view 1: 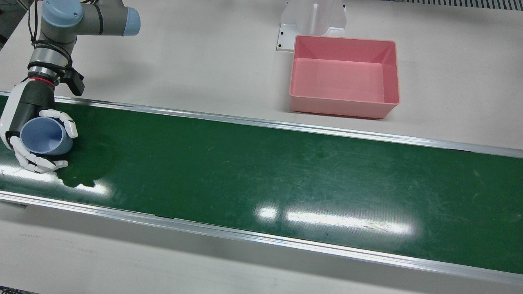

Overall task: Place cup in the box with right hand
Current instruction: 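Lift the cup off the belt and carry it toward the pink box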

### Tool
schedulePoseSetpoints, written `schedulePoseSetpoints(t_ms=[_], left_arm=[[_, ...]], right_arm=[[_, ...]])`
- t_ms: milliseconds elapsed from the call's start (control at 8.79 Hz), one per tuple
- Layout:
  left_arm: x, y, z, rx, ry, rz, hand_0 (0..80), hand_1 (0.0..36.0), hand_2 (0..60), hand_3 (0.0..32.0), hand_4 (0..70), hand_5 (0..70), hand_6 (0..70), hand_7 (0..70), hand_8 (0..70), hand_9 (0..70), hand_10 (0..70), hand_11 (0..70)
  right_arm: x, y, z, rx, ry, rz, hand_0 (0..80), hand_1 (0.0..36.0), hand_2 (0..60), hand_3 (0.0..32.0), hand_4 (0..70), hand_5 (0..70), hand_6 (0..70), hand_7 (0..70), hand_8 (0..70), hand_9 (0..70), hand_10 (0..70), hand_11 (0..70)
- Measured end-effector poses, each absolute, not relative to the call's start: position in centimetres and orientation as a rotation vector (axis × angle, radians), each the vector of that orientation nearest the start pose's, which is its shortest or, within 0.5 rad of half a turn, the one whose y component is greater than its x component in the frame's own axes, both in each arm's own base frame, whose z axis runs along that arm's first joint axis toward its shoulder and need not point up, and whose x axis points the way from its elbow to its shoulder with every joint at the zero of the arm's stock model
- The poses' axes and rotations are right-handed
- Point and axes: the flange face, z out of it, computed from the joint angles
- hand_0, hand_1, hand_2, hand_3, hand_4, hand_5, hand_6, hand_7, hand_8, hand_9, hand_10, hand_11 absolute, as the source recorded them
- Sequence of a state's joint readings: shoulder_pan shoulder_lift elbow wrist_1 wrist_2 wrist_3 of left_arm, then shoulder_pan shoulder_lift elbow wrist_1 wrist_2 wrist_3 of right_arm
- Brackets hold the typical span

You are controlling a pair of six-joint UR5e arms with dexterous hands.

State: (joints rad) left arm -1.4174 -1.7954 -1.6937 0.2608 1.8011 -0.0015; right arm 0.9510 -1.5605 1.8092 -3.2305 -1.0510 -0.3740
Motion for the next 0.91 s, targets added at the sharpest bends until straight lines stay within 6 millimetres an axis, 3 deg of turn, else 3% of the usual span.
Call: schedulePoseSetpoints(t_ms=[114,455,683,910], left_arm=[[-2.2,-57.9,53.4,-0.389,2.097,-1.920,0.0,0.0,0.0,0.0,0.0,0.0,0.0,0.0,0.0,0.0,0.0,0.0],[-2.2,-57.9,53.4,-0.388,2.097,-1.920,0.0,0.0,0.0,0.0,0.0,0.0,0.0,0.0,0.0,0.0,0.0,0.0],[-2.2,-57.9,53.4,-0.388,2.098,-1.920,0.0,0.0,0.0,0.0,0.0,0.0,0.0,0.0,0.0,0.0,0.0,0.0],[-2.2,-57.9,53.3,-0.388,2.099,-1.919,0.0,0.0,0.0,0.0,0.0,0.0,0.0,0.0,0.0,0.0,0.0,0.0]], right_arm=[[-12.8,-50.1,55.8,-0.266,2.581,-2.153,58.5,30.2,60.0,0.0,13.8,21.0,40.6,70.0,70.0,70.0,47.6,69.1],[-12.1,-49.2,48.1,-0.308,2.673,-1.955,57.0,27.7,58.4,0.0,25.5,19.3,39.6,70.0,70.0,70.0,45.5,65.7],[-15.4,-47.1,42.2,-0.275,2.804,-1.819,56.1,26.2,57.4,0.0,30.5,18.7,39.3,70.0,70.0,70.0,45.3,65.3],[-21.7,-44.8,36.2,-0.166,2.941,-1.670,56.3,25.6,55.4,0.0,32.5,18.5,39.8,70.0,70.0,70.0,45.8,66.0]])
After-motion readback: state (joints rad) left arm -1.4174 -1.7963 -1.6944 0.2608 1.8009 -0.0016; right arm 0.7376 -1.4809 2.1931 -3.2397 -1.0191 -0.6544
